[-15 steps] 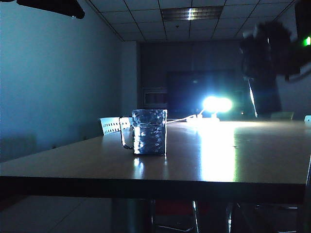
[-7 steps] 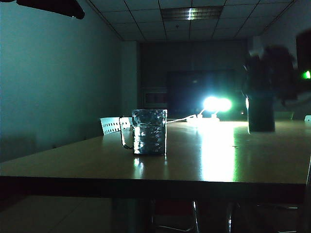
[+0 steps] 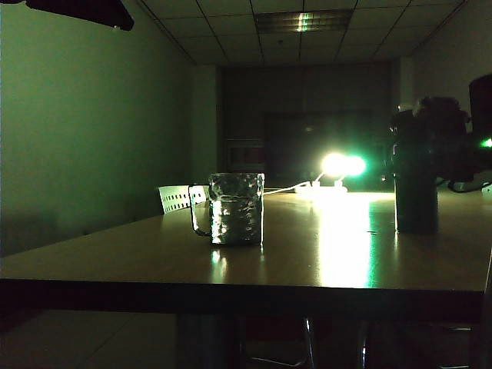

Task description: Pick up the black thermos cup, pour some water from it into the cup, and then put the thermos cup back on the table.

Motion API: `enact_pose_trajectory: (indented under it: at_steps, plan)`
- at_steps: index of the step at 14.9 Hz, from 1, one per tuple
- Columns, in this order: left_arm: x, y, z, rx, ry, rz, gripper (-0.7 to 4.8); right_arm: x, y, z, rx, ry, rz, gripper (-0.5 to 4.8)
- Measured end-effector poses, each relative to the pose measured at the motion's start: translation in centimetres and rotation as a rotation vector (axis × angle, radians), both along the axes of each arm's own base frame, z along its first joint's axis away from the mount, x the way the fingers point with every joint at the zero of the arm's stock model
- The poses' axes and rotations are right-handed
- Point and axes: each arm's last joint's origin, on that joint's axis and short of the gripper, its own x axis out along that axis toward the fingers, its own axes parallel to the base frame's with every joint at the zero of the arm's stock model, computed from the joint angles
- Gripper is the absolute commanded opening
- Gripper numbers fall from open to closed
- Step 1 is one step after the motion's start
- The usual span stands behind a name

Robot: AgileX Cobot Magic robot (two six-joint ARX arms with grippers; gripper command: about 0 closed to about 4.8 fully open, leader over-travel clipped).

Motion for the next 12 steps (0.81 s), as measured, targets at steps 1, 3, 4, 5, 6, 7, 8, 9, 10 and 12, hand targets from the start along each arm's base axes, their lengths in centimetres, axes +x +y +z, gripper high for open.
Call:
enact_pose_trajectory:
  at_steps: [1, 3, 4, 5, 6, 7, 8, 9, 10, 12]
  plan:
    - [0.0, 0.0, 0.0, 0.000, 0.000, 0.000, -0.05, 0.1, 0.0, -0.1, -0.001, -0.004, 0.000, 1.41]
    - [0.0, 0.0, 0.0, 0.000, -0.001, 0.000, -0.05, 0.2, 0.0, -0.2, -0.001, -0.008, 0.000, 2.96]
    - [0.0, 0.0, 0.0, 0.000, -0.001, 0.001, -0.05, 0.2, 0.0, -0.2, 0.000, -0.008, 0.000, 3.70]
    - [0.0, 0.0, 0.0, 0.000, 0.000, 0.001, -0.05, 0.2, 0.0, -0.2, -0.001, -0.008, 0.000, 4.17]
    - [0.0, 0.0, 0.0, 0.000, 0.000, 0.000, -0.06, 0.2, 0.0, -0.2, 0.000, -0.008, -0.001, 4.64]
    - [0.0, 0.0, 0.0, 0.000, 0.000, 0.001, -0.06, 0.2, -0.1, -0.1, -0.001, -0.020, -0.002, 4.79]
    - [0.0, 0.0, 0.0, 0.000, 0.000, 0.000, -0.05, 0.1, -0.3, 0.3, 0.000, -0.032, 0.005, 4.79]
    - [0.0, 0.0, 0.0, 0.000, -0.001, 0.001, -0.05, 0.0, -0.4, 0.6, 0.000, -0.038, 0.030, 4.79]
    - [0.0, 0.0, 0.0, 0.000, 0.000, 0.001, -0.06, -0.2, -0.6, 0.9, 0.003, -0.025, 0.053, 4.79]
    - [0.0, 0.0, 0.0, 0.000, 0.000, 0.001, -0.06, -1.0, -1.2, 2.1, -0.016, 0.037, 0.058, 4.79]
